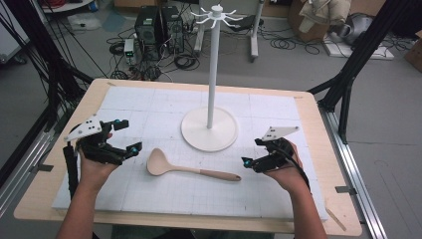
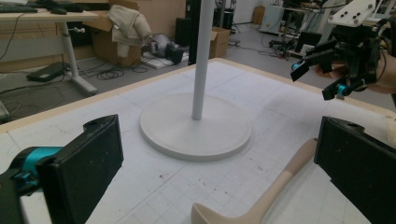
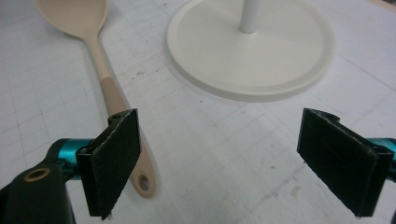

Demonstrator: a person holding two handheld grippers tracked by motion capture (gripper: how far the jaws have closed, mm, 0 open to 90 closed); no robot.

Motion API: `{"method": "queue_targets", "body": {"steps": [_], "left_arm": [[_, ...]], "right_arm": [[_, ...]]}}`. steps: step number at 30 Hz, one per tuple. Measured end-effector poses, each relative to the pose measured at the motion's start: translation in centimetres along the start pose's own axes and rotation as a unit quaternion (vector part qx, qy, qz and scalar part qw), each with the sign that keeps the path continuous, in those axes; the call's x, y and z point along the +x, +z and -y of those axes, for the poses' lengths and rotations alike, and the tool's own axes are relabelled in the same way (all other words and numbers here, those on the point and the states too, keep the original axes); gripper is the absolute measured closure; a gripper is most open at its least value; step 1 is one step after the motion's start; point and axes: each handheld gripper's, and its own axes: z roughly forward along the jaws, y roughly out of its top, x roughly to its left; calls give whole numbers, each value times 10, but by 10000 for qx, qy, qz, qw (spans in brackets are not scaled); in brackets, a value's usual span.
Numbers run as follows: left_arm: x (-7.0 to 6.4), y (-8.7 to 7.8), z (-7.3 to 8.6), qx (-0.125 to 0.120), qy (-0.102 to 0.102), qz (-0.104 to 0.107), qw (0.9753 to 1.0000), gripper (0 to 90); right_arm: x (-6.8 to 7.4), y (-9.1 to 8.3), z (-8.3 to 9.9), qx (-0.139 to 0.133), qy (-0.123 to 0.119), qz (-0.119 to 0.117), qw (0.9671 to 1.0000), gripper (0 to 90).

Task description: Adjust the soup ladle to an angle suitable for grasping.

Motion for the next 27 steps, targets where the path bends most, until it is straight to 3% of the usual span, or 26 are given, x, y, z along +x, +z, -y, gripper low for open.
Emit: {"method": "queue_targets", "body": {"steps": [3,8,12,21,27], "left_arm": [[0,0,-1,-28,-36,1,10000,17],[-3,1,-5,-72,-65,13,10000,17],[-3,-1,-7,-128,-108,29,9999,17],[0,-5,-8,-215,-137,57,9997,17],[1,-2,-7,-219,-82,108,9997,17]], "right_arm": [[-6,-9,9,-119,101,80,9998,104],[-18,-25,25,-565,458,128,9973,48],[-21,-30,30,-751,536,227,9955,13],[-28,-39,34,-957,685,365,9924,11],[-33,-43,37,-942,777,477,9914,11]]}}
